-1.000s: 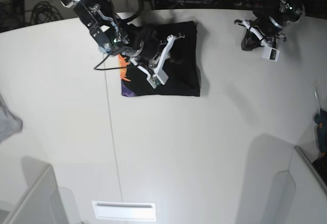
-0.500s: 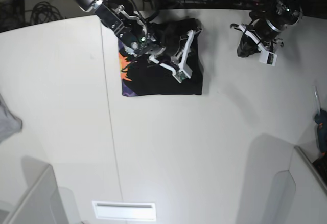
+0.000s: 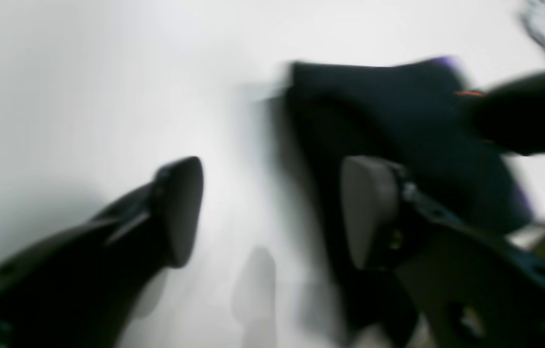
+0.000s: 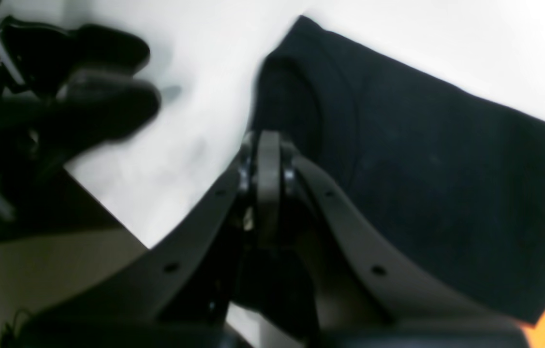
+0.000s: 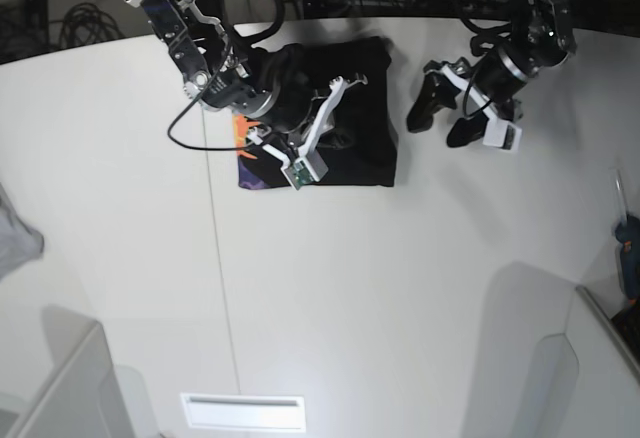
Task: Fold the T-shirt properly
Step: 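Grasp the bundle's sides with both grippers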
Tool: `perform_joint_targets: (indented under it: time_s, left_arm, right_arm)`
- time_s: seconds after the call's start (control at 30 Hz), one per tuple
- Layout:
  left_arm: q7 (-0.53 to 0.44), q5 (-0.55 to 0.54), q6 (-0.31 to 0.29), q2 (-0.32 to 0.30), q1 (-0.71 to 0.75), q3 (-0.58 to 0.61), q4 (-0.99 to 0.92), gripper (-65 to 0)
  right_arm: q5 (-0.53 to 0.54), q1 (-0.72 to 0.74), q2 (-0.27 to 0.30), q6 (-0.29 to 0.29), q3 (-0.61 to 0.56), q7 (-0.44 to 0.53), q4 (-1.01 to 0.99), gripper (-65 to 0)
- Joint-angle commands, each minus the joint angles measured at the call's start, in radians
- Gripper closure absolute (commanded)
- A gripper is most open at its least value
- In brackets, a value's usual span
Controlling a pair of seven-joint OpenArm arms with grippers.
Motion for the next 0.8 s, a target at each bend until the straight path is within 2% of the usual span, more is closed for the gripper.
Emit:
perform_joint_targets:
  time_s: [0.0,0.1,0.23,0.4,0.6,0.77]
  left_arm:
    - [-0.022,-0.024,-0.002,-0.017,-0.021,0.022,0.001,-47.9]
    - [0.024,-0.024,0.0,-0.021,-0.08,0.099,-0.074,-49.5]
    - [0.122,-0.024,0.0,-0.012,-0.15,0.113,-0.191,-48.7]
    - [0.123,-0.017,0.0,0.018,-0.166,0.117,-0.218,-48.7]
    - [0.123,-0.017,0.0,0.018,-0.209,0.228,-0.34,-48.5]
    - [0.12,-0.017,0.0,0.02,-0.21,0.26,-0.386,-48.5]
  right_arm:
    - [0.009,0.0,0.014,0.025,0.011,0.019,0.02,0.0]
    - [0.009,-0.008,0.03,0.055,0.023,0.02,0.026,0.0]
    - [0.009,-0.038,0.03,0.059,0.072,0.02,0.027,0.0]
    - [0.009,-0.058,0.03,0.059,0.115,0.022,0.043,0.0]
    - [0.009,-0.088,0.03,0.059,0.177,0.065,0.057,0.0]
    - [0.009,-0.107,0.03,0.059,0.207,0.091,0.055,0.0]
